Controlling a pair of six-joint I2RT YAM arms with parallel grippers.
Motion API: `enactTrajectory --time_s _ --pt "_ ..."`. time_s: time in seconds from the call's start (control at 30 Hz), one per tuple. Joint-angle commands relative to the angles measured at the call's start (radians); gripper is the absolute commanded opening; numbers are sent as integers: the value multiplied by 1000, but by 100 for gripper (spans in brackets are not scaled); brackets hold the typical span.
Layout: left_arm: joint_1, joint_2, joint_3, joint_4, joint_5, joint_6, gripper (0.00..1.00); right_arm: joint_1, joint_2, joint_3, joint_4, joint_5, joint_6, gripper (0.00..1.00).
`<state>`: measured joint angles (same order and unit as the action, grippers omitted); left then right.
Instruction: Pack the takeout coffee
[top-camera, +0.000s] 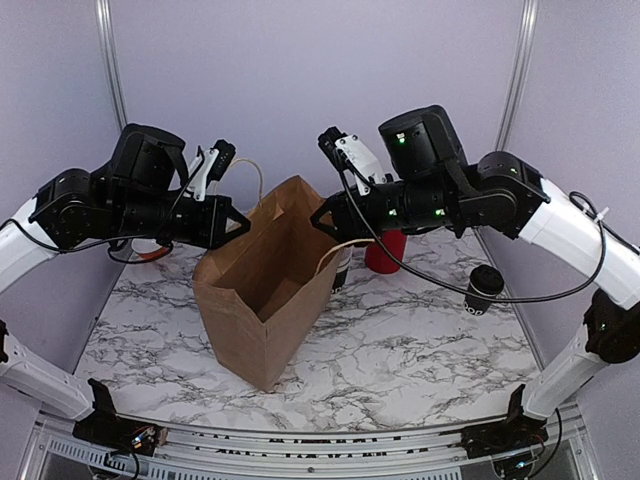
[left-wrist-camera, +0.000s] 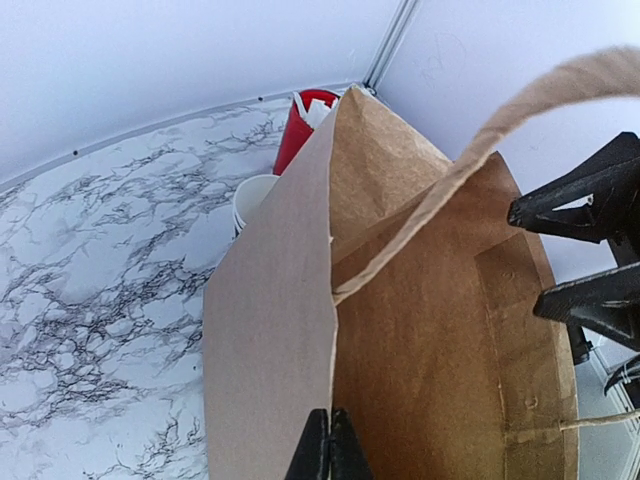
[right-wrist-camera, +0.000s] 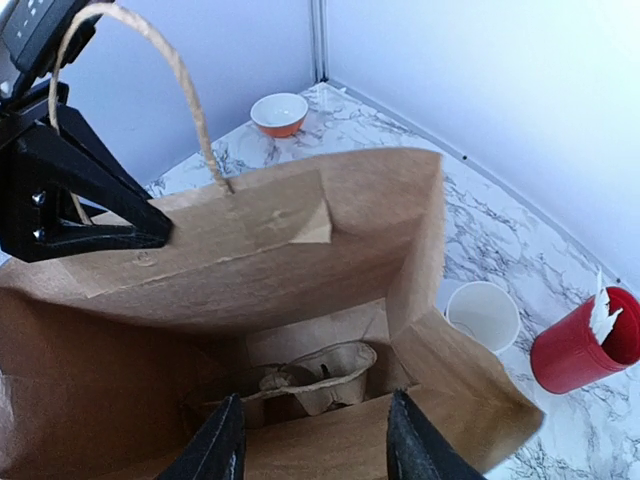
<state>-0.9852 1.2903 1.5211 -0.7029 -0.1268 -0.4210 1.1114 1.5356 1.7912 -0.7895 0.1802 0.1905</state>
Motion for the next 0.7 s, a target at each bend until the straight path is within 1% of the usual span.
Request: enactTrajectory --time_s 0.0,0.07,0.17,0.27,0.4,0.5,0.6,0.67 --pt "22 -46 -27 14 -35 -41 0 -52 -65 5 71 46 43 48" --pt "28 -46 -34 13 -42 -47 0 -85 -90 -41 117 -9 55 51" --pt "38 -49 -37 11 -70 -65 0 -108 -112 -62 162 -40 61 54" --pt "52 -54 -35 12 -105 -84 0 -116 -116 -70 175 -35 64 56" --pt "71 -53 -41 15 -135 -119 0 -141 -122 -88 177 -14 74 60" --pt "84 -52 -42 37 -134 -145 0 -167 -124 -102 172 -14 83 63" --pt "100 -53 -38 63 -141 -179 0 -193 -119 -120 166 -26 93 65" --pt "121 -59 -51 98 -120 -211 0 -209 -111 -129 154 -31 102 65"
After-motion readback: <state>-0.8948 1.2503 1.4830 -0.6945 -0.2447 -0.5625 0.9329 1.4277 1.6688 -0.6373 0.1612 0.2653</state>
